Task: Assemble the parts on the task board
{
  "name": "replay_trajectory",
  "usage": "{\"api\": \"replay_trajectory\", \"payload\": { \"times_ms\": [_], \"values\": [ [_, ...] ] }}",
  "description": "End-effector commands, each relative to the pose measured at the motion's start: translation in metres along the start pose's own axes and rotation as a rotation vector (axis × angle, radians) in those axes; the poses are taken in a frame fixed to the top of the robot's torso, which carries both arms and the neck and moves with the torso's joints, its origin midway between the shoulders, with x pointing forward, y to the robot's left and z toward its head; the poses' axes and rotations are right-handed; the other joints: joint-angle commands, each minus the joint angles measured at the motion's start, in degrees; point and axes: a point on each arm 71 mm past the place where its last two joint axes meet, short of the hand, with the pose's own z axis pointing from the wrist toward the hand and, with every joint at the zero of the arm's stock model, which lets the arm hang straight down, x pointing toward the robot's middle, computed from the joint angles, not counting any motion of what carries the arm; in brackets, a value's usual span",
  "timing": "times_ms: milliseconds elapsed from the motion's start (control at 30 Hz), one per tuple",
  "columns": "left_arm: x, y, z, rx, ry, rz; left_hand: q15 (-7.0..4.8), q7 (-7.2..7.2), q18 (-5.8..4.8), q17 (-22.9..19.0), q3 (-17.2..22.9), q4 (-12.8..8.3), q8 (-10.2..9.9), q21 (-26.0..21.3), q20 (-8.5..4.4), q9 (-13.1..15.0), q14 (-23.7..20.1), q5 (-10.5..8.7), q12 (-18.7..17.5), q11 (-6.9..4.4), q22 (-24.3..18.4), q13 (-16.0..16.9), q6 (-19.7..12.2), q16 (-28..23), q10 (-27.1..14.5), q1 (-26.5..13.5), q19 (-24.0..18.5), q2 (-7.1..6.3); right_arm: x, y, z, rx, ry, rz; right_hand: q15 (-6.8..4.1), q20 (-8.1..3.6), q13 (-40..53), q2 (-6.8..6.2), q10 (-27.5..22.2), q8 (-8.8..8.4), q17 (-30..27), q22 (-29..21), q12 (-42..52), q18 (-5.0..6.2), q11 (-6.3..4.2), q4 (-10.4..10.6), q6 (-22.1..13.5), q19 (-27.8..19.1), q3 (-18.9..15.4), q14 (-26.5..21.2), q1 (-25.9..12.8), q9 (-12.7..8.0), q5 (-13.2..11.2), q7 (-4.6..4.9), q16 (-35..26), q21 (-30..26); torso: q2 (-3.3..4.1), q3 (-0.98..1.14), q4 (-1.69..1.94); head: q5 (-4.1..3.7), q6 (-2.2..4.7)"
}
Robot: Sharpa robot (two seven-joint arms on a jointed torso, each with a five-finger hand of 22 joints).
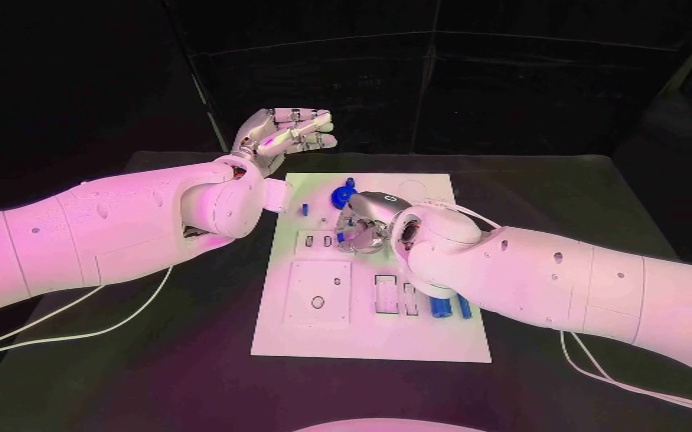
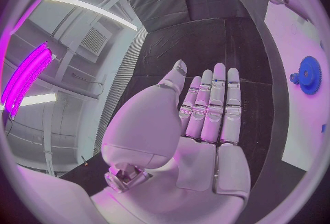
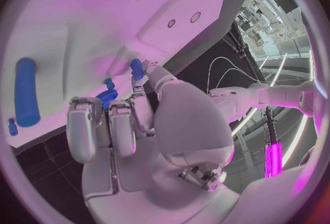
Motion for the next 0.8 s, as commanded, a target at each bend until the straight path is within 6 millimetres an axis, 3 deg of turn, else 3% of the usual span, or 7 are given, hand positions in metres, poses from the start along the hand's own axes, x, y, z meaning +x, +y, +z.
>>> {"api": "replay_trajectory", "payload": {
  "times_ms": [33, 800],
  "values": [
    [-0.0006, -0.0026, 0.0012, 0.017, 0.0, 0.002, 0.41, 0.43, 0.81, 0.05, 0.08, -0.38, -0.37, -0.33, 0.02, -0.06, 0.15, 0.22, -0.24, 0.01, -0.09, -0.05, 0.14, -0.38, 0.23, 0.24, 0.57, 0.39, 0.0037, 0.0013, 0.0012, -0.003, 0.008, -0.051, -0.48, -0.34, 0.05, 0.26, 0.05, 0.11, 15.07, 8.82, -0.1, -0.41, -0.2, 0.02, 0.2, 2.84, 0.38, 5.96, -0.47, 0.03, 0.25, 0.05, 0.14, 0.09, -0.04, 0.06, 0.02, 0.16, -0.07],
    [-0.0018, -0.0028, 0.002, 0.018, -0.001, 0.003, 0.41, 0.43, 0.81, 0.05, 0.08, -0.38, -0.37, -0.33, 0.02, -0.06, 0.15, 0.22, -0.24, 0.01, -0.09, -0.05, 0.14, -0.38, 0.23, 0.24, 0.57, 0.39, 0.0069, 0.0022, 0.0045, 0.0, -0.035, -0.061, -0.48, -0.36, 0.18, 0.04, 0.16, -0.04, 15.07, 8.79, -0.06, -0.4, -0.19, 0.01, 0.05, 2.83, 0.48, 5.96, -0.67, -0.02, 0.45, 0.08, 0.14, 0.08, -0.03, 0.04, 0.03, 0.67, -0.88]
  ]
}}
